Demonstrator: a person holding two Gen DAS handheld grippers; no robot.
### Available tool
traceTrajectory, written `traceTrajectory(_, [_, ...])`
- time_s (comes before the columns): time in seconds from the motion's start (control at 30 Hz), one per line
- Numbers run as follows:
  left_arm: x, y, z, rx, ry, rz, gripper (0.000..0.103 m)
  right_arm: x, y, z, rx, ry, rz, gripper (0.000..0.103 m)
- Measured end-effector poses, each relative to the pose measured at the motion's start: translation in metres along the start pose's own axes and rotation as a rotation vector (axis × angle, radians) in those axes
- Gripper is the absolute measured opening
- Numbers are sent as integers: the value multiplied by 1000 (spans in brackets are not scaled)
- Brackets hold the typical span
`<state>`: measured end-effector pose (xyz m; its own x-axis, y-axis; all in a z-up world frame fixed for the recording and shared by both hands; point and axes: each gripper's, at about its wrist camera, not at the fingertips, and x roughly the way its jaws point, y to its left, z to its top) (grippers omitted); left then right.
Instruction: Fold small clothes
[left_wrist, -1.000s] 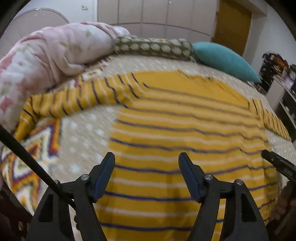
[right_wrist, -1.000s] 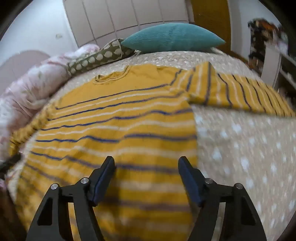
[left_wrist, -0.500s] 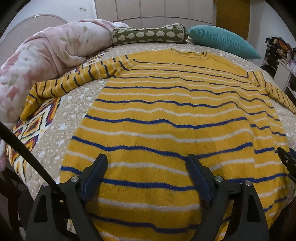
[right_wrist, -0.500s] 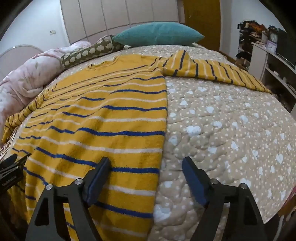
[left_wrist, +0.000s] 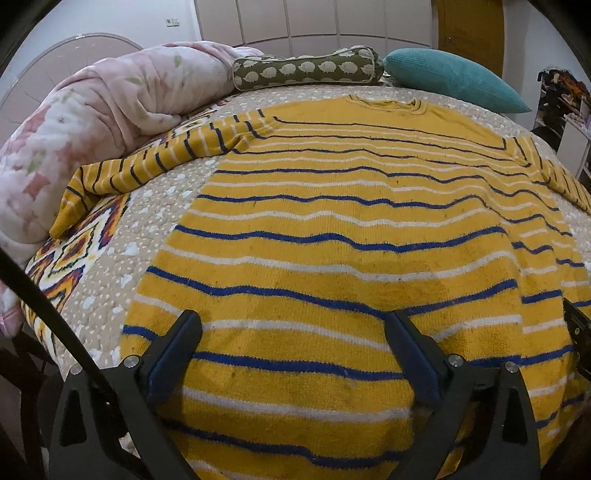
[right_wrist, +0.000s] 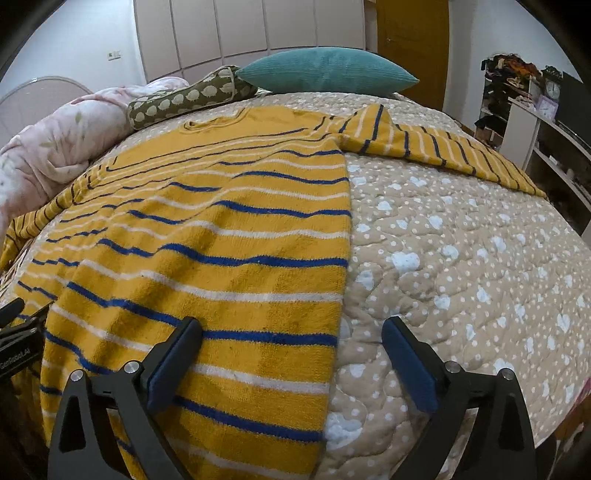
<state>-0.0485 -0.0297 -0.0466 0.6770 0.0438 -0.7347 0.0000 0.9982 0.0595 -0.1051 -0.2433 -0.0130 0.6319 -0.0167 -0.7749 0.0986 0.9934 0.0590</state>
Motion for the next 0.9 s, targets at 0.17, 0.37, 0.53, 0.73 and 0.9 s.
traceTrajectory(0.17, [0,0,0,-8,25,17,99,0,1,-2,-5,-18,-11,101])
traceTrajectory(0.37, [-1,-4,0,-8,29,30,100,0,3,-4,-9,-36,-21,101])
traceTrajectory(0.53, [-1,-6,1,-8,32,40,100,0,3,-5,-11,-41,-27,102])
traceTrajectory(0.73, [-2,-8,2,-8,37,73,100,0,4,-6,-11,-44,-29,102])
traceTrajectory(0.9, [-3,-7,3,-10,37,68,100,0,4,-6,-12,-46,-30,102])
